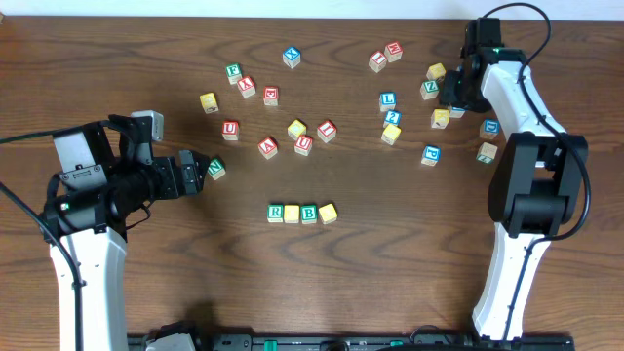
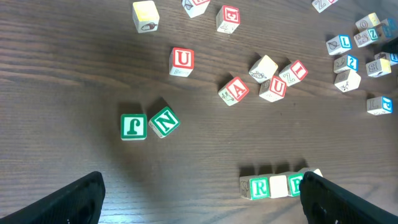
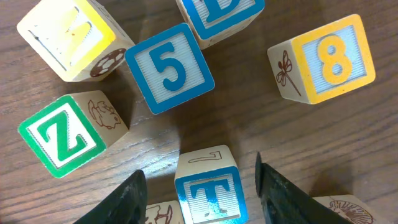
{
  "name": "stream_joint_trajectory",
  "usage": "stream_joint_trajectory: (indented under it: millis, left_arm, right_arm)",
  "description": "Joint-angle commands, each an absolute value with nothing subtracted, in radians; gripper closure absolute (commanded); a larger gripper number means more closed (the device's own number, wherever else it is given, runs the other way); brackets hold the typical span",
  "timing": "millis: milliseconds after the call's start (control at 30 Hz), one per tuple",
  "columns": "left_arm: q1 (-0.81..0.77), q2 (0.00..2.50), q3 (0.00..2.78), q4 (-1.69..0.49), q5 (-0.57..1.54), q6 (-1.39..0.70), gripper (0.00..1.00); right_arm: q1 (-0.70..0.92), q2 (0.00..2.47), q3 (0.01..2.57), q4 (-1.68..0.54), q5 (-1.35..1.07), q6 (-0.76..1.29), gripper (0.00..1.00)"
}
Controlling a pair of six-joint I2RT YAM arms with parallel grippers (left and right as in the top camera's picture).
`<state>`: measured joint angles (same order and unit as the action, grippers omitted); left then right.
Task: Spell out ROBOT
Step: 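Lower the right gripper onto the blue T block and close it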
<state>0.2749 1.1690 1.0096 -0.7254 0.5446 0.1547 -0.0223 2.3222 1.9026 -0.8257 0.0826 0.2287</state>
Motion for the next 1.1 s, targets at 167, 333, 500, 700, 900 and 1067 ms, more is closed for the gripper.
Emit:
stream_joint_trajectory:
  millis: [167, 333, 500, 700, 900, 1067]
  left_arm:
    - [0.279, 1.167, 1.028, -0.725, 0.550, 0.161, 0.02]
    - [0.279, 1.167, 1.028, -0.725, 0.550, 0.161, 0.02]
    - [0.279, 1.167, 1.028, -0.725, 0.550, 0.160, 0.02]
    - [0.279, 1.167, 1.028, -0.725, 0.550, 0.161, 0.02]
    - [0.279, 1.167, 1.028, -0.725, 0.550, 0.160, 0.02]
    - [0.279, 1.167, 1.028, -0.725, 0.550, 0.161, 0.02]
  right_arm:
    - [-0.039, 2.353, 1.915, -0.822, 0.106, 0.257, 0.53]
    - [-0.039, 2.353, 1.915, -0.823, 0.106, 0.258, 0.53]
    - [-0.039, 2.355, 1.915, -0.822, 0.107, 0.258, 0.52]
    - [-0.039, 2.357, 1.915, -0.823, 0.107, 0.258, 0.52]
    - [-0.039, 2.358, 1.915, -0.822, 0.125, 0.262, 0.53]
    - [-0.039, 2.359, 1.915, -0.825, 0.125, 0.262, 0.55]
